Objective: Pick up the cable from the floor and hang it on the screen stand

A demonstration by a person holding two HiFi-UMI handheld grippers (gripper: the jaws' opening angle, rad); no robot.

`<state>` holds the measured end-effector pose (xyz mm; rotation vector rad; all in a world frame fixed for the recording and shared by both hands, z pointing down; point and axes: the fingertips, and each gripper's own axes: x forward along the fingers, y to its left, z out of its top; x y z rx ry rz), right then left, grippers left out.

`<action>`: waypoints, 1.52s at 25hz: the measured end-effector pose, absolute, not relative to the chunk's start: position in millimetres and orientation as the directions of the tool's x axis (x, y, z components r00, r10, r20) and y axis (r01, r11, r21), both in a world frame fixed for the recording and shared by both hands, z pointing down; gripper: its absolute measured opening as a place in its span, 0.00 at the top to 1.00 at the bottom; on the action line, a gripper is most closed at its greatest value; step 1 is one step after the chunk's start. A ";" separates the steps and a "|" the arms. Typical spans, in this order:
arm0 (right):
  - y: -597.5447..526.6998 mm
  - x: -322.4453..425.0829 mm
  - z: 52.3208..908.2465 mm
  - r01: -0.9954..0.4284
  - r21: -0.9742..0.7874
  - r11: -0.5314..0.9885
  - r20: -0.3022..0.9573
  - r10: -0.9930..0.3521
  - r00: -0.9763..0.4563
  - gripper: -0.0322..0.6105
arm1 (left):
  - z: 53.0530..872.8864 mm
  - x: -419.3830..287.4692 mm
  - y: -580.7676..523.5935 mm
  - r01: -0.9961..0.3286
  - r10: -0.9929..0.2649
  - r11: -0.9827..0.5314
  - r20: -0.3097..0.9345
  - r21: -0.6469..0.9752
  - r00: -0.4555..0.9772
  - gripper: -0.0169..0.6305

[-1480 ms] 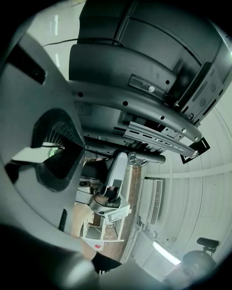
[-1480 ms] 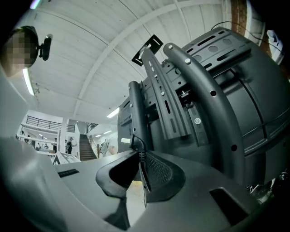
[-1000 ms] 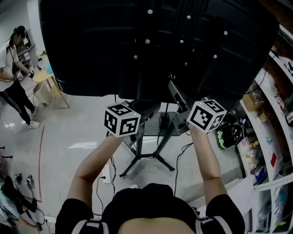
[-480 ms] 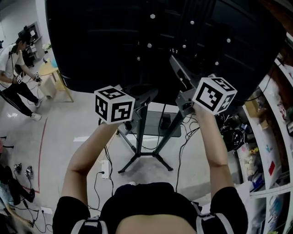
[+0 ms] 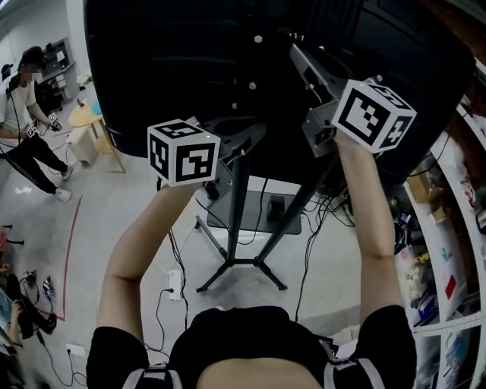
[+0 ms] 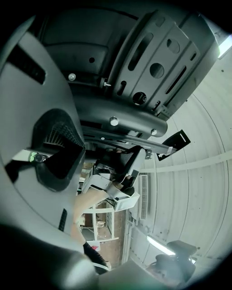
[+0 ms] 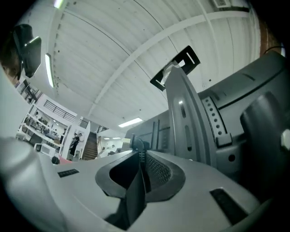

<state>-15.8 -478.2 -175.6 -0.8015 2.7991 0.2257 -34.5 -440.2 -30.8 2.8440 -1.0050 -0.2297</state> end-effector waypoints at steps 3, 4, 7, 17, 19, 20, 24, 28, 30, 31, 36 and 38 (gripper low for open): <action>-480.4 -21.4 -200.1 -0.536 0.111 0.837 -0.259 -0.497 -0.828 0.85 | -43.0 -40.5 -444.0 -0.625 -0.640 -0.767 -0.112 0.143 0.760 0.96; -481.8 -23.3 -207.5 -0.536 0.114 0.836 -0.260 -0.496 -0.829 0.85 | -47.3 -42.4 -444.8 -0.629 -0.643 -0.765 -0.115 0.138 0.757 0.96; -487.3 -27.4 -226.3 -0.541 0.115 0.833 -0.269 -0.498 -0.824 0.85 | -60.1 -48.0 -446.6 -0.639 -0.650 -0.760 -0.120 0.123 0.750 0.96; -494.7 -37.2 -250.8 -0.551 0.084 0.831 -0.248 -0.518 -0.819 0.85 | -105.6 -60.7 -443.6 -0.651 -0.650 -0.757 -0.148 0.051 0.745 0.96; -497.6 -40.5 -252.9 -0.555 0.071 0.829 -0.237 -0.527 -0.816 0.85 | -112.5 -59.9 -443.8 -0.640 -0.639 -0.767 -0.153 0.051 0.754 0.96; -498.8 -41.8 -254.7 -0.560 0.068 0.826 -0.232 -0.533 -0.814 0.85 | -116.7 -59.4 -443.4 -0.635 -0.634 -0.771 -0.155 0.047 0.758 0.96; -502.7 -50.2 -263.2 -0.569 0.071 0.819 -0.218 -0.544 -0.810 0.85 | -131.4 -59.8 -444.1 -0.636 -0.629 -0.772 -0.156 0.007 0.762 0.96; -508.6 -64.6 -267.7 -0.572 0.084 0.816 -0.193 -0.550 -0.813 0.85 | -137.2 -65.0 -446.4 -0.637 -0.627 -0.771 -0.160 -0.014 0.763 0.96; -511.1 -71.1 -271.9 -0.576 0.094 0.812 -0.187 -0.554 -0.811 0.85 | -138.7 -70.2 -446.8 -0.640 -0.629 -0.768 -0.165 -0.019 0.760 0.96; -511.6 -74.2 -274.2 -0.578 0.099 0.810 -0.184 -0.556 -0.811 0.85 | -139.0 -73.2 -447.2 -0.642 -0.631 -0.766 -0.165 -0.021 0.758 0.96; -517.3 -91.8 -293.2 -0.592 0.136 0.794 -0.179 -0.568 -0.803 0.85 | -142.1 -89.1 -449.4 -0.651 -0.640 -0.758 -0.158 -0.030 0.752 0.96; -520.0 -100.5 -301.9 -0.593 0.143 0.792 -0.182 -0.568 -0.803 0.85 | -145.3 -94.7 -449.7 -0.657 -0.644 -0.752 -0.162 -0.043 0.748 0.96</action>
